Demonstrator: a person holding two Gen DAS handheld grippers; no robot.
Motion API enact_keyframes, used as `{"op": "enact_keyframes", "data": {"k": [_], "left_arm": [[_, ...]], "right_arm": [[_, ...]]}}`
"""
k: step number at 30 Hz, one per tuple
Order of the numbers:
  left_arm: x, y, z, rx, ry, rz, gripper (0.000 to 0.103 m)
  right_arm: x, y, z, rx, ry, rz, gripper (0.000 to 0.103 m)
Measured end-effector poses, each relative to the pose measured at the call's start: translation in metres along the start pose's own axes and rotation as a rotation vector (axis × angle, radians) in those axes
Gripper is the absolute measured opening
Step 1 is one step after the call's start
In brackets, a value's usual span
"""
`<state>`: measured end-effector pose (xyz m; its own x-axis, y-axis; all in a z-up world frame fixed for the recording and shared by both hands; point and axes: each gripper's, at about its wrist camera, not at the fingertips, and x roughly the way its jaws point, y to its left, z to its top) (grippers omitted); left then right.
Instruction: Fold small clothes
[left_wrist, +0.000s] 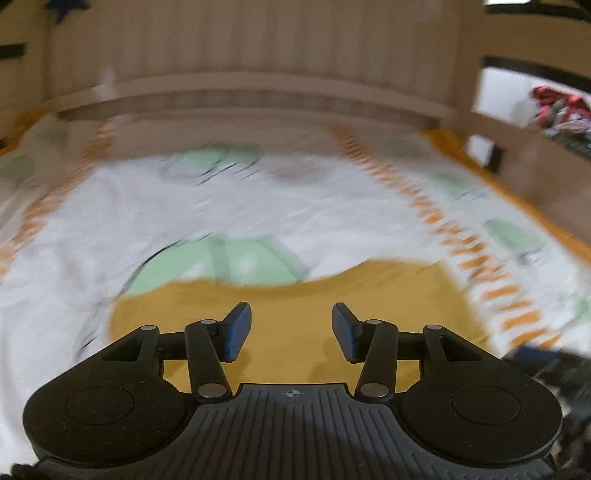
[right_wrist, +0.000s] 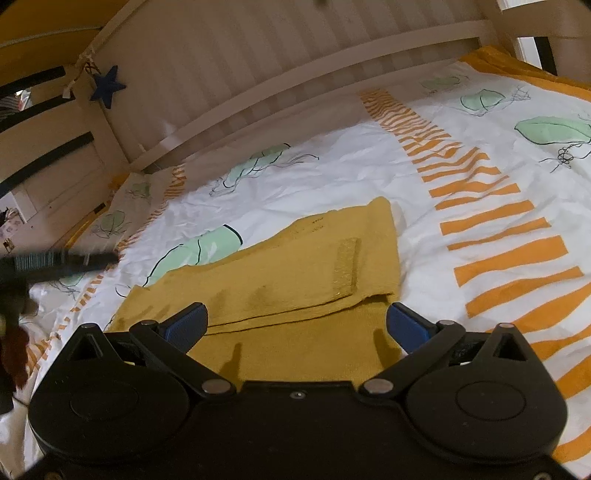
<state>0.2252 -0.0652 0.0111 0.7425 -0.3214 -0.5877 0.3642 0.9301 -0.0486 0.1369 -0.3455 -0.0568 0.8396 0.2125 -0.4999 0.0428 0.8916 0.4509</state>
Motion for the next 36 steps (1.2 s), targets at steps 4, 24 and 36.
{"op": "enact_keyframes", "data": {"k": [4,24,36], "left_arm": [[-0.005,0.042,-0.026,-0.070,0.054,0.090,0.047],[0.018,0.120,-0.079,-0.191,0.145,0.115,0.052],[0.021,0.133,-0.089,-0.229,0.100,0.020,0.067]], "right_arm": [[0.004,-0.002,-0.004,0.045,0.011,0.027,0.103],[0.043,0.022,0.026,-0.007,0.076,-0.010,0.103],[0.084,0.007,0.032,0.016,0.153,-0.097,0.103]]}}
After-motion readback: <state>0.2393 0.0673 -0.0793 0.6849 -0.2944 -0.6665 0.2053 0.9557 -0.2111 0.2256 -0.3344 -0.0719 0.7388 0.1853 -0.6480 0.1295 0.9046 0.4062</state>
